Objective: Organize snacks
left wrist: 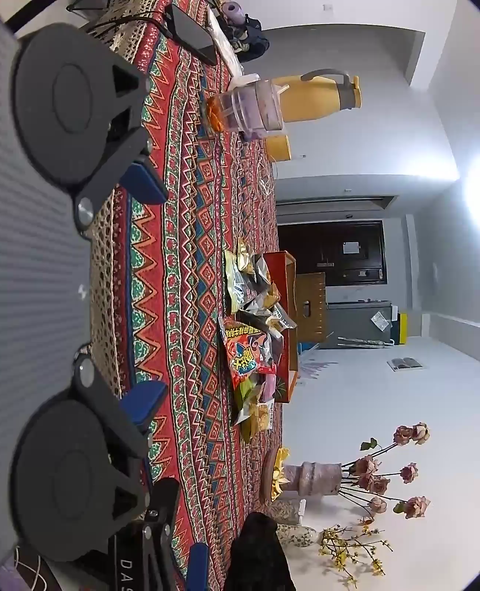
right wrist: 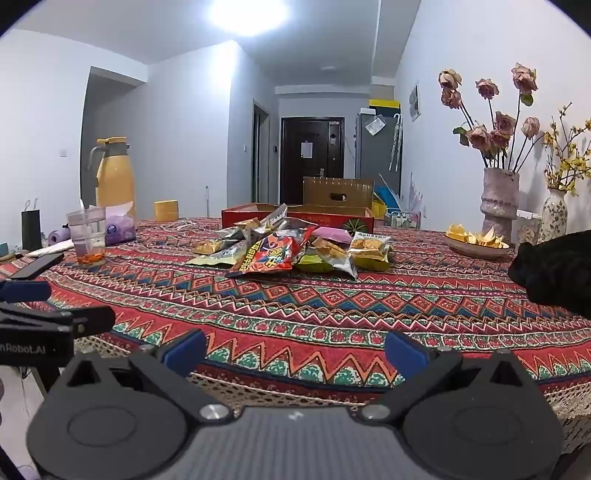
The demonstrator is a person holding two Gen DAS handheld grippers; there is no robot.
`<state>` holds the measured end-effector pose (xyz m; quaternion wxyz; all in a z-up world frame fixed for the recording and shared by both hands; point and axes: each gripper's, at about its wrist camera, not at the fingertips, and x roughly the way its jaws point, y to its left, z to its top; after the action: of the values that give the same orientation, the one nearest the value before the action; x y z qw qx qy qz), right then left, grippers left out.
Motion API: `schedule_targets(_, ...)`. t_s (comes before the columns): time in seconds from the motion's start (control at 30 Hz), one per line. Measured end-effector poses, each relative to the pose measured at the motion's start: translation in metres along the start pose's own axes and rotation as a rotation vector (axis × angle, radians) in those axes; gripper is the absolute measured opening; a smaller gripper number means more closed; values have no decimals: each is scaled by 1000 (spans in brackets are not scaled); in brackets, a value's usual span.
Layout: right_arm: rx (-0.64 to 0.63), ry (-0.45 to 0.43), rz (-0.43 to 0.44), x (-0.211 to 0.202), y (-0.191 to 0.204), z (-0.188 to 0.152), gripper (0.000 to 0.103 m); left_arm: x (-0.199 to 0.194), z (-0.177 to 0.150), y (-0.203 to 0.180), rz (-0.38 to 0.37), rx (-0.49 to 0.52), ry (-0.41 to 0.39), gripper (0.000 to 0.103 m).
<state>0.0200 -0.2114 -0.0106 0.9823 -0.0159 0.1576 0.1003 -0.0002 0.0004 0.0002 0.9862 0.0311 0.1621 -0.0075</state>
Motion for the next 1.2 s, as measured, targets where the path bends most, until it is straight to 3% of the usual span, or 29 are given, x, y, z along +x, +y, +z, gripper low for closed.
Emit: schedule_targets(1.2, 11, 25, -7, 3, -2, 0, 103, -1, -1, -1, 4, -14, 17, 103)
